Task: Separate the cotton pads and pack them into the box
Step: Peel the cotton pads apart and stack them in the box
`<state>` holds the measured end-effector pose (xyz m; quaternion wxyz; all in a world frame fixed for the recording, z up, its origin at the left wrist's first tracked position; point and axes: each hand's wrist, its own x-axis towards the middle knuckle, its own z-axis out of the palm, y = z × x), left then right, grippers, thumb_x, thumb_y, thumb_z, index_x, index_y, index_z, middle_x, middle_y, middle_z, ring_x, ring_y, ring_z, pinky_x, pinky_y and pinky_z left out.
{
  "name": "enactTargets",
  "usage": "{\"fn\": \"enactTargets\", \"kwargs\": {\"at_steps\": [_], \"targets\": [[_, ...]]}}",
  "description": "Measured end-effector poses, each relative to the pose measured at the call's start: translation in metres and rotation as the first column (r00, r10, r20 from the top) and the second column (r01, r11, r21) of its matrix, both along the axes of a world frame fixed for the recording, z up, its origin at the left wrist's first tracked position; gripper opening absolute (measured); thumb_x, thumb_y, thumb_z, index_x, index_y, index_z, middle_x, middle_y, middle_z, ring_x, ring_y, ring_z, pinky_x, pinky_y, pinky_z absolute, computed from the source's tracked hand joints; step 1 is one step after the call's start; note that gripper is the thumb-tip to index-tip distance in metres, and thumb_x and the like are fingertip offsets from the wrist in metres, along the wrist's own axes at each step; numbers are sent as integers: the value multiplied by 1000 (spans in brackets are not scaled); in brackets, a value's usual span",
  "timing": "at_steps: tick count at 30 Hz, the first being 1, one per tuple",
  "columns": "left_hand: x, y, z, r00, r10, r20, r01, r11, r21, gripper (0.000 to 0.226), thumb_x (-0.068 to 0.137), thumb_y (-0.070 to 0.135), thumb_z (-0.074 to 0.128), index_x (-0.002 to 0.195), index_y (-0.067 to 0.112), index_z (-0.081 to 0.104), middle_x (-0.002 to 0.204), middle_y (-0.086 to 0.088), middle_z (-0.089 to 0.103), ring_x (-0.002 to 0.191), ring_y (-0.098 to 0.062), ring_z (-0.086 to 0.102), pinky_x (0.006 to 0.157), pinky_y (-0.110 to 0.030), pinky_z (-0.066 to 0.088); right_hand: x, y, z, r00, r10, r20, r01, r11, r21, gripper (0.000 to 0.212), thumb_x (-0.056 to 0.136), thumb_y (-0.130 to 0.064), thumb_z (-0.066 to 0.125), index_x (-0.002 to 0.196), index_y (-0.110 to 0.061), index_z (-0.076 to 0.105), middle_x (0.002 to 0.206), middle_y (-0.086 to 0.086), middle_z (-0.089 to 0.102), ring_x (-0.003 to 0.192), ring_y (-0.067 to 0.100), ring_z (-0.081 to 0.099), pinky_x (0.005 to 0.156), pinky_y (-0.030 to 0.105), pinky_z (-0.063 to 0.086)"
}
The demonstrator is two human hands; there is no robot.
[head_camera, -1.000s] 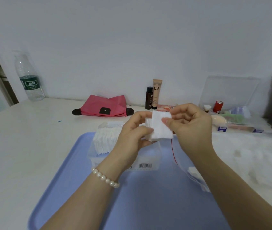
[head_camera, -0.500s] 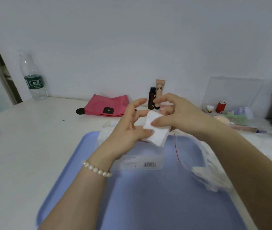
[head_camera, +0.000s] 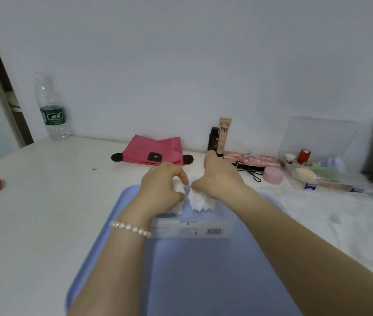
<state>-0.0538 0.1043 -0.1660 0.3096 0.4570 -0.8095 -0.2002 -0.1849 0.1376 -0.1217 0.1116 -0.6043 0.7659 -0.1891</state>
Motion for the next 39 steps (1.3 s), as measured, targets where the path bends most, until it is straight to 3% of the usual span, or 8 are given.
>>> {"fn": "enactTargets", "kwargs": {"at_steps": [4,7,10,14,21,25,32,39], "targets": [[2,-4,-4,989,41,140,-48,998,47,44,73,11,72,109,32,59,132,9,48,129,-18,37,114,-52,14,10,-7,-15,991,-13,-130,11,1000,-18,46,80,-15,63,116,-9,35,88,7,48,79,26,45,52,29,30],[1,-2,-4,968,60,243,-84,993,88,59,75,13,70,125,34,48,138,10,42,132,-19,33,115,-53,1,13,-9,-25,987,-20,-162,12,999,-46,43,82,-13,60,116,-9,35,102,12,55,83,28,48,59,31,31],[3,-3,-6,960,53,275,-87,990,114,71,72,18,73,132,35,40,137,7,43,129,-23,34,112,-51,18,18,-10,-32,981,-27,-193,16,998,-58,41,83,-13,58,117,-9,35,108,13,55,95,32,55,64,32,32],[0,-4,-8,946,54,319,-82,994,74,76,69,24,76,135,31,38,128,4,51,121,-24,38,88,-36,40,25,-12,-33,981,-23,-192,20,1000,-21,48,84,-12,56,125,-8,32,112,13,56,102,31,56,69,30,30],[-2,0,-8,935,81,345,-99,994,34,74,68,37,78,132,28,41,121,3,53,118,-25,37,86,-37,35,20,-10,-24,985,3,170,-8,1000,29,43,84,-37,55,112,-9,37,99,10,58,88,27,56,72,34,45],[-4,-1,-8,909,118,399,-121,993,-17,65,70,37,75,126,26,44,117,1,53,114,-27,40,80,-36,34,6,-6,-13,939,-2,345,-23,997,68,34,89,-32,44,113,-8,40,99,12,58,81,32,65,72,42,56],[-13,2,-10,842,145,520,-139,989,-50,87,61,50,78,134,29,36,125,1,49,118,-27,38,89,-39,35,-13,3,-7,898,-1,441,-65,989,136,13,90,-11,35,98,-7,44,103,23,60,73,42,68,76,53,56],[-20,3,-11,805,187,563,-158,982,-100,72,64,50,75,124,25,43,118,-2,51,112,-28,40,84,-38,33,-29,12,1,854,33,518,-86,993,79,14,91,-4,32,96,-6,45,96,20,59,70,41,68,70,48,58]]}}
